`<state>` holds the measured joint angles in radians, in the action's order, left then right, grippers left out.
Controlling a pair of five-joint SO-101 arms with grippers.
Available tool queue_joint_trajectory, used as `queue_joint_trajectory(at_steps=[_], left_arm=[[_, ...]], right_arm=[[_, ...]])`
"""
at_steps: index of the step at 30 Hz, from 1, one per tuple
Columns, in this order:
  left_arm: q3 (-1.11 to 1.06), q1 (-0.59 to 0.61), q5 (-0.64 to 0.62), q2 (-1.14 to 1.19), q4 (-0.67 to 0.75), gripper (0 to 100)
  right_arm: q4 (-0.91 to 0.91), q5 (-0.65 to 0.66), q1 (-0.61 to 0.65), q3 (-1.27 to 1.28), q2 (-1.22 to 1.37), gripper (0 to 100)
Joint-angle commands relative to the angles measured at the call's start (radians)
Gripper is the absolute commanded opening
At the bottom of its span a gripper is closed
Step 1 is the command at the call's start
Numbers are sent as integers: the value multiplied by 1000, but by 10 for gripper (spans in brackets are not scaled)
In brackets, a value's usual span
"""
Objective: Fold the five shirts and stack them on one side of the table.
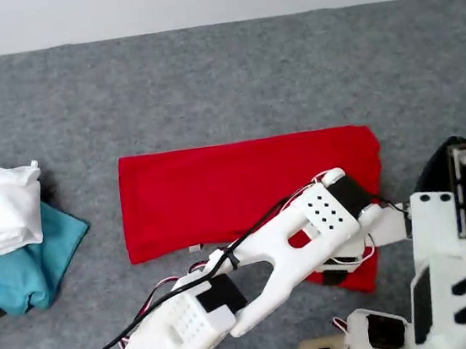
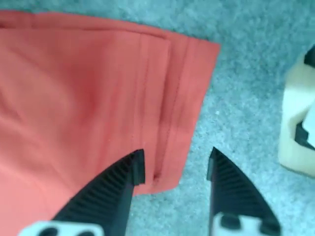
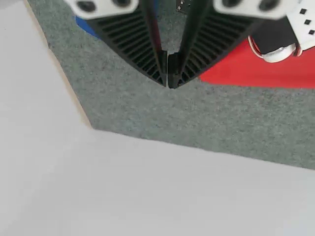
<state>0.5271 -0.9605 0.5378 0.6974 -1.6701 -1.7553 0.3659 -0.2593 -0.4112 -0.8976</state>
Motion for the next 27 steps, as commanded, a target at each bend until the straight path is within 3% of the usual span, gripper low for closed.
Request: queue_joint_trajectory(at_steps=[1,11,18,27], left_arm=[[36,-5,17,8,-17,225],[50,3,32,95,-3,222],[183,29,29,201,-26,216],[318,26,29,273,-68,37]], right_arm=[[-39,-5,-10,5,5,9],[-38,-3,-10,6,7,9],[-38,25,-10,6,1,9],[-38,51,-10,6,-2,9]])
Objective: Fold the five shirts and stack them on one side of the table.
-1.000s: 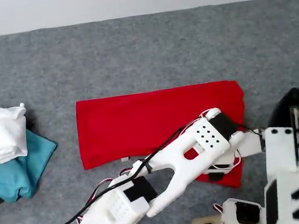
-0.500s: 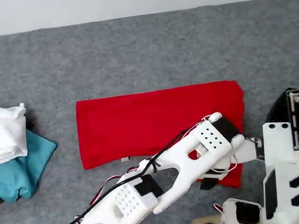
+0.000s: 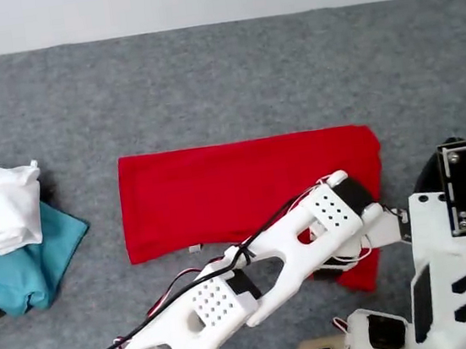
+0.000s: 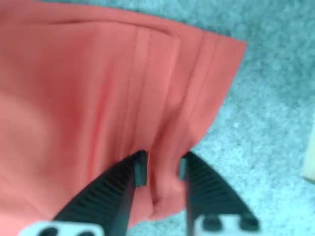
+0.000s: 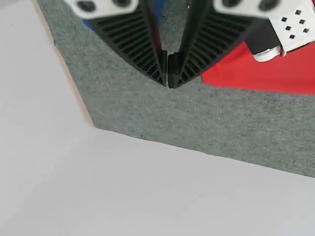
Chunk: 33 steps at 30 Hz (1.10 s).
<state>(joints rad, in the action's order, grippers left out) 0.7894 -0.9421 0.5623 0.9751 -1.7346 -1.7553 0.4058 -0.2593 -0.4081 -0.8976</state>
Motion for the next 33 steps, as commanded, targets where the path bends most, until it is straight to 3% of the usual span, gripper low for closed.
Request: queue_joint_trajectory(at_steps=[1,12,19,33], left_arm=[[64,8,5,-5,-3,18],[125,15,5,-61,-20,6],[128,106,6,-100,0,6],[128,218,5,-97,183,7]], right_arm=[[-38,11,-10,3,-2,9],[-38,8,-10,3,1,9],[-38,8,-10,9,1,9],[-38,6,-10,12,7,9]])
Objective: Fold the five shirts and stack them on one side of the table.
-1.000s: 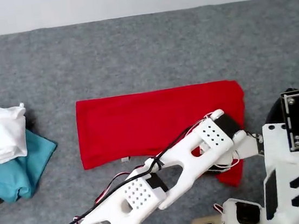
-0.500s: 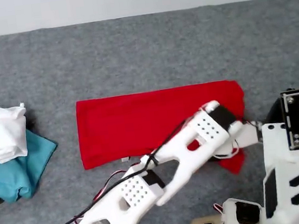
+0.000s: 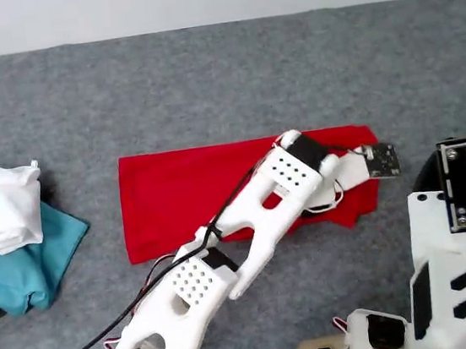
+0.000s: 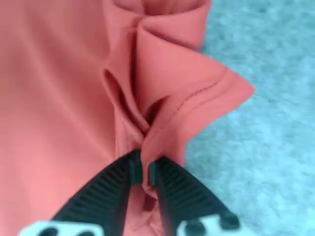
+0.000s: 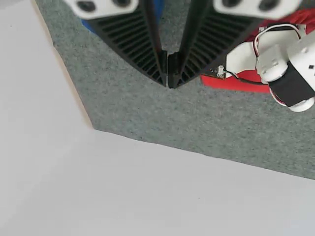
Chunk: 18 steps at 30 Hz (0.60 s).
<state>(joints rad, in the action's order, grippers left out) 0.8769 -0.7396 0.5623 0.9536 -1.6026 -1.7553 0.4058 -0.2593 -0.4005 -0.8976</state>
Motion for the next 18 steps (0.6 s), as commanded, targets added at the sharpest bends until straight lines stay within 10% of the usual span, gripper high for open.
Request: queue_joint_trajectory(at_steps=[1,18], left_arm=[[41,17,5,-75,63,7],[90,149,-138,-69,178,177]], right_arm=[[-38,6,-10,12,5,9],[-38,5,-10,55,-2,9]])
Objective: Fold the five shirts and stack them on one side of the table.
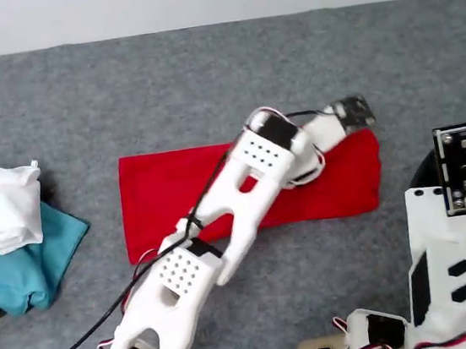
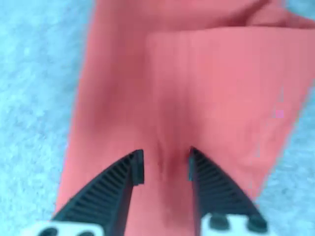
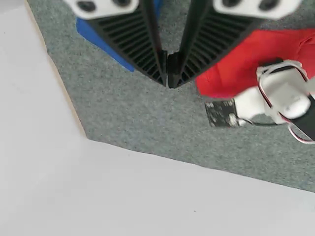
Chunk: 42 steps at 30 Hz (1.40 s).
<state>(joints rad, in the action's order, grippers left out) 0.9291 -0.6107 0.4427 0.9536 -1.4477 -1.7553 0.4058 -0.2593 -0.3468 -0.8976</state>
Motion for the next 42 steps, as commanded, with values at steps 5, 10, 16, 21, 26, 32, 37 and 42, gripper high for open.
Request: queue_joint_trajectory(at_steps=[5,10,16,21,26,32,37,42], left_arm=[[53,14,-21,-54,-12,177],[173,-60,-23,-83,-161,177],[255,-149,-25,-75,-199,138],[203,-155,-43,-37,-38,130],[205,-140,-110,18,87,131],[205,-173,-115,81,97,131],[205,-172,-115,127,83,130],[206,-190,-112,130,41,131]], right_arm=[[-38,5,-10,2,-2,9],[-38,5,-10,2,-4,9],[-38,5,-10,2,-4,9],[-39,5,-10,2,-5,9],[-39,5,-10,8,-38,9],[-39,5,-10,8,-41,9],[-39,6,-10,8,-42,9],[-39,6,-10,8,-42,9]])
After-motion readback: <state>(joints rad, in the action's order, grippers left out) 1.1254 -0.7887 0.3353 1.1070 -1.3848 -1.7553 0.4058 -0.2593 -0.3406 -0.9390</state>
